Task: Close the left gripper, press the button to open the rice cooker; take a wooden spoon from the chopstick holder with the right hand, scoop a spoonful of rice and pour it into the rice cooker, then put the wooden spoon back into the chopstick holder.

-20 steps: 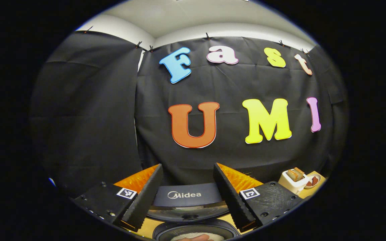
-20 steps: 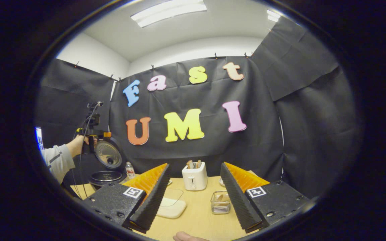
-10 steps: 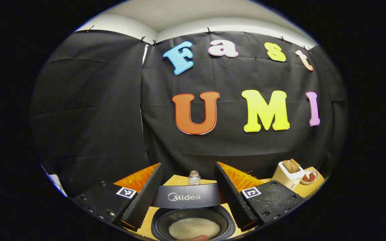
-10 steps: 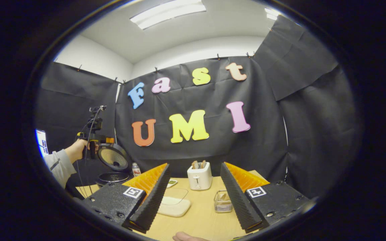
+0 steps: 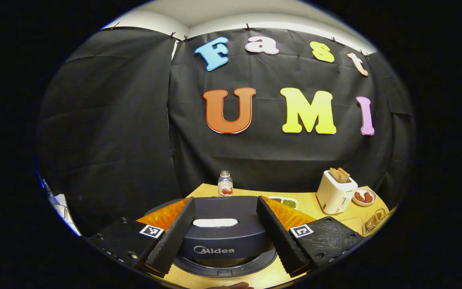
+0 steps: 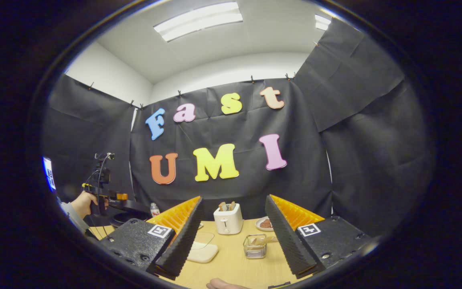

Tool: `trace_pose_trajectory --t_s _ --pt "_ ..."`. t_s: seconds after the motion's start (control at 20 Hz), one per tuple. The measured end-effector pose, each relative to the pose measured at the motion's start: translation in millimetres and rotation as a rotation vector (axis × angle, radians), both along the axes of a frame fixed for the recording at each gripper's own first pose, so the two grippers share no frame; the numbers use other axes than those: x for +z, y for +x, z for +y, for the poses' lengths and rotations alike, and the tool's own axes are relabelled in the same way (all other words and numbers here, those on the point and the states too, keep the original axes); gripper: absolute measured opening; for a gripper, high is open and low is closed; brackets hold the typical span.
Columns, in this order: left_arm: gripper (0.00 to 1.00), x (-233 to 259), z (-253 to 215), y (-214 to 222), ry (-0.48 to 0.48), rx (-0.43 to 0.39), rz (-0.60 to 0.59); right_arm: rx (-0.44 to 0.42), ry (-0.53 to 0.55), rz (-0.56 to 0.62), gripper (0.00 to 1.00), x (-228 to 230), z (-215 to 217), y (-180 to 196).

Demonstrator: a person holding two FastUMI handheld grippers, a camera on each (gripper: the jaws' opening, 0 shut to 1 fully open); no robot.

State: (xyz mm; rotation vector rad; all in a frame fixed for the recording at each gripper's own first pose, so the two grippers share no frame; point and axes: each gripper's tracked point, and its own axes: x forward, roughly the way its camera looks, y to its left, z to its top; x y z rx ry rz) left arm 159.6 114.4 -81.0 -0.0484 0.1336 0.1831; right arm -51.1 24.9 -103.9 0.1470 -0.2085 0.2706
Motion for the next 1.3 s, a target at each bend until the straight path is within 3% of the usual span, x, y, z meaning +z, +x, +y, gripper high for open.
trace_pose_trajectory --t_s 0.35,0.75,1.3 --pt "0.99 -33 -7 -20 -0.027 -0.034 0.057 -0.019 -0.001 0.034 0.99 -3 -4 0" --pt "1.0 -65 -9 -35 -0.019 -0.048 0.124 0.015 -0.006 0.071 0.99 -17 11 3" --pt "0.99 -76 -4 -42 0.017 -0.008 -0.032 -0.029 -0.107 0.081 0.99 -39 24 15"
